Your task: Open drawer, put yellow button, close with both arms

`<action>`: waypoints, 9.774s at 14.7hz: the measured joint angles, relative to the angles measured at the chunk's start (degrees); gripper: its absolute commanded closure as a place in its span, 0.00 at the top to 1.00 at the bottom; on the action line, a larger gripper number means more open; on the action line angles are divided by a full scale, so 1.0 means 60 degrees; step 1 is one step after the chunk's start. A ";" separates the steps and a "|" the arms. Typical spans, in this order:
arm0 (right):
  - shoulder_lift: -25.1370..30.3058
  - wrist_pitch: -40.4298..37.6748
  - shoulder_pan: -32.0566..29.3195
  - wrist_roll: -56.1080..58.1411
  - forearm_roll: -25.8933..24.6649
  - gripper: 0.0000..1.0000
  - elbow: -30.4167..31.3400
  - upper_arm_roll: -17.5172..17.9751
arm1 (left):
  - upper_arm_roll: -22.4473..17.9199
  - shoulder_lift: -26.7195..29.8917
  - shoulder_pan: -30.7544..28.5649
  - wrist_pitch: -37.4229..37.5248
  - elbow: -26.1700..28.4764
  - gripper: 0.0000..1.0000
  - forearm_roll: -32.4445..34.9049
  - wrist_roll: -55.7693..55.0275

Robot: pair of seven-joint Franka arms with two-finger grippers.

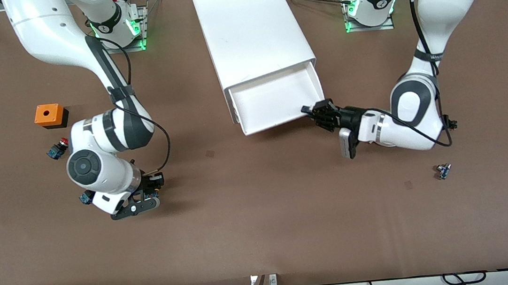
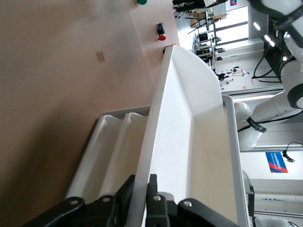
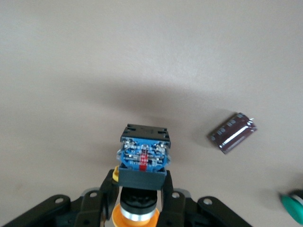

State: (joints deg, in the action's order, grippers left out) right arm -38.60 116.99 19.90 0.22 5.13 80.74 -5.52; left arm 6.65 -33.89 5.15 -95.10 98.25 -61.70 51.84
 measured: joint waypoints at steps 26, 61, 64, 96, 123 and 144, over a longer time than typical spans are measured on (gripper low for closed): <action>0.0261 -0.1246 0.5119 -0.4164 0.0060 0.00 -0.2611 0.0539 | -0.0106 0.1136 0.0249 0.1210 -0.2232 1.00 0.9443 -0.8800; 0.0323 -0.3488 -0.0115 -0.1949 -0.0358 1.00 -0.3532 0.0163 | 0.0343 -0.0122 0.2233 -0.1932 -0.3507 1.00 0.9587 -1.4512; 0.0481 -0.3833 -0.0888 -0.1218 -0.0392 1.00 -0.3531 0.0155 | 0.0343 -0.0227 0.2494 -0.2295 -0.3312 1.00 0.9588 -1.4841; 0.5823 -0.3761 -0.3159 0.0495 -0.0948 1.00 0.1913 0.0308 | 0.2439 0.0982 0.2995 -0.1211 -0.1073 1.00 0.9583 -1.6606; 0.6190 -0.3478 -0.3155 0.0377 -0.1003 1.00 0.2512 0.0329 | 0.0669 0.3190 -0.1319 0.1590 -0.3705 1.00 1.0596 -0.8802; 0.6463 -0.3407 -0.3158 0.0388 -0.1075 1.00 0.2681 0.0329 | -0.0327 0.5485 -0.0781 -0.0479 -0.0473 1.00 1.0137 -0.8560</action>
State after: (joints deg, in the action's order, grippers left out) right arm 0.18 96.55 0.95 2.54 -1.32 96.83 -3.54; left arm 4.69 -0.98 0.47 -97.98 95.42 -0.88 0.48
